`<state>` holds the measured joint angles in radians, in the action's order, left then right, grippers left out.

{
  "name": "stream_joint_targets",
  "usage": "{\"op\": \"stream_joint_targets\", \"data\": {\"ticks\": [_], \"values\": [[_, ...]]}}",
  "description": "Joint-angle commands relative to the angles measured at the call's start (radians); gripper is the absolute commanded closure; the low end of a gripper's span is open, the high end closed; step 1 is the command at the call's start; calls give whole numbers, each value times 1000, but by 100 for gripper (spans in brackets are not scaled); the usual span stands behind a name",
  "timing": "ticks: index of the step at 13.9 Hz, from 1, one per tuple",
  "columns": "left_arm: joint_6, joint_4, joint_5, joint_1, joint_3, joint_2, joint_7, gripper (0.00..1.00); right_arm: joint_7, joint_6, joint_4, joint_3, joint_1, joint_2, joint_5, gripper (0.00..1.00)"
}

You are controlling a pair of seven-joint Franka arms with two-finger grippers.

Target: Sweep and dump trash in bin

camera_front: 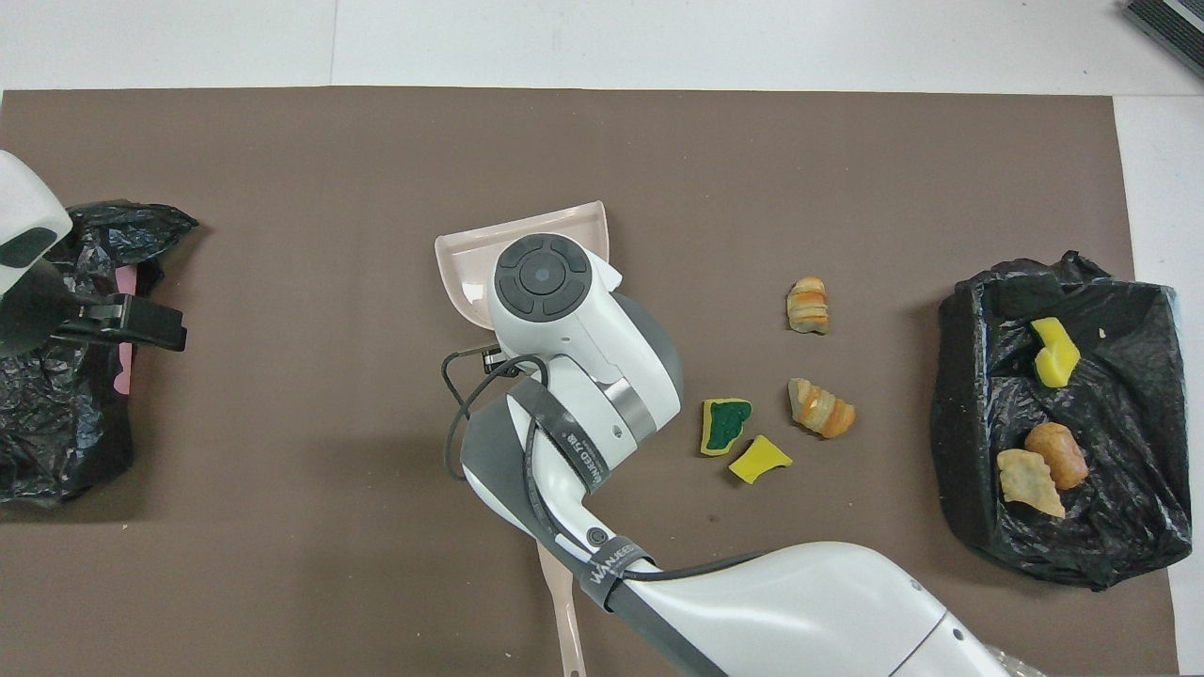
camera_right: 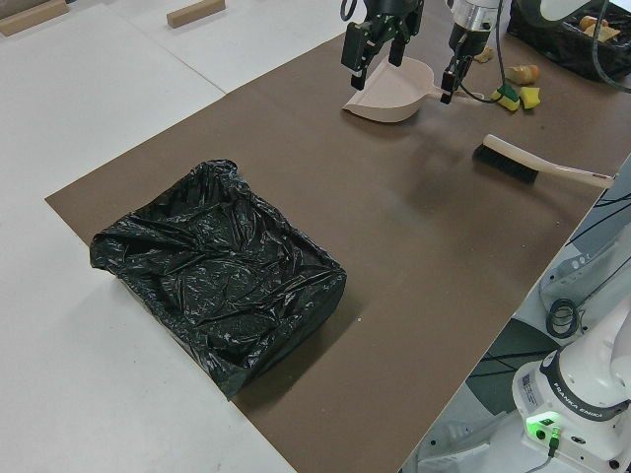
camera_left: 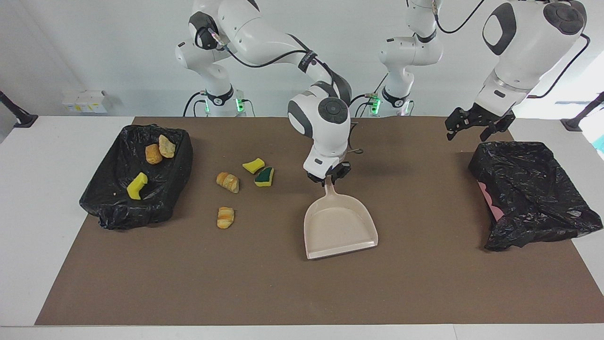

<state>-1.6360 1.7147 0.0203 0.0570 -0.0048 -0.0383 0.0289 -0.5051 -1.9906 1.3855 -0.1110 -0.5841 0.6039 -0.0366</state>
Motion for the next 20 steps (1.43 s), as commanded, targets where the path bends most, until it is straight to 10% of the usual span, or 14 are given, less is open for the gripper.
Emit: {"op": "stream_joint_targets", "data": {"ticks": [1,13,20], "values": [[-45,34,9,1,2,-20,6,0,-90,-62,7,2,-33,2,-34,87],[-125,-4,10,79,0,93,-1,0,-230,-86,63,4,-20,-64,-29,30],[-309,11,36,173,0,236,-73,0,-247,-28,339,4,-23,-381,-32,29]]}}
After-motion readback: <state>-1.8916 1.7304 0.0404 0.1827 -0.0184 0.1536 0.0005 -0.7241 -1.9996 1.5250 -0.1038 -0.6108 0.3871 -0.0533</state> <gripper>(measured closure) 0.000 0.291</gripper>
